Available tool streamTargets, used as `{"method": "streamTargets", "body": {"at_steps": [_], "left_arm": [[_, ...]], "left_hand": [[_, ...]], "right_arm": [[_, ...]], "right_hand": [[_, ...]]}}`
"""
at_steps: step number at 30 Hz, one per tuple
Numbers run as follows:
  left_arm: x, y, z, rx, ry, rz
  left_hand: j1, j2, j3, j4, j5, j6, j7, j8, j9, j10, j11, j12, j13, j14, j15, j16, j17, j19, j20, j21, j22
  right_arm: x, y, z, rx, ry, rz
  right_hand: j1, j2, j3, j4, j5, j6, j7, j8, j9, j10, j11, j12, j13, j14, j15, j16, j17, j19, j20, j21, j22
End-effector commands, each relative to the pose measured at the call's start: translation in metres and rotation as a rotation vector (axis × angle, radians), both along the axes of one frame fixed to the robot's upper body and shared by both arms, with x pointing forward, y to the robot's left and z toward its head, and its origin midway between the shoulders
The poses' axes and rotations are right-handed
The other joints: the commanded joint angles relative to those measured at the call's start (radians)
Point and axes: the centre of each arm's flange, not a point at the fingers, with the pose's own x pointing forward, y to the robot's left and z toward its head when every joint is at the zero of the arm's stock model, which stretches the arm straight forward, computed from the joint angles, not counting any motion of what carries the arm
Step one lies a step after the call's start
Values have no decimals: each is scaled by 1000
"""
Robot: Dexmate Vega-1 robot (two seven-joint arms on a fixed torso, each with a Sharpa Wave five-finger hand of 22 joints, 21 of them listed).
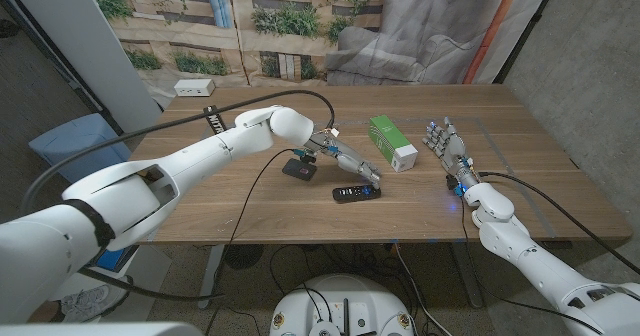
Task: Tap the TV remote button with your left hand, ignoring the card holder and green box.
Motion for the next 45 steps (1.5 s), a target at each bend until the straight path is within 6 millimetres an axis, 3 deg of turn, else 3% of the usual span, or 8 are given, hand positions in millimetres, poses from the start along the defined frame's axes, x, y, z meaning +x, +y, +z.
{"method": "streamTargets", "body": {"at_steps": [1, 45], "left_arm": [[-3, 0, -6, 13, 6, 13], [-3, 10, 1, -50, -62, 36]], "left_hand": [[1, 139, 8, 2, 3, 9, 4, 7, 1, -171, 9, 8, 3, -294, 8, 7, 0, -256, -64, 7, -1], [6, 141, 28, -1, 6, 12, 15, 5, 0, -147, 25, 10, 2, -277, 10, 8, -2, -239, -61, 11, -3]], "right_arm": [[-1, -1, -2, 4, -1, 3], [5, 8, -2, -2, 4, 23]], "right_hand": [[0, 9, 10, -1, 4, 3, -6, 1, 3, -8, 1, 3, 1, -3, -4, 4, -1, 1, 0, 7, 5], [-3, 9, 16, -2, 5, 3, -6, 1, 3, -7, 0, 4, 1, -4, -5, 6, -9, 0, 0, 6, 5]]}}
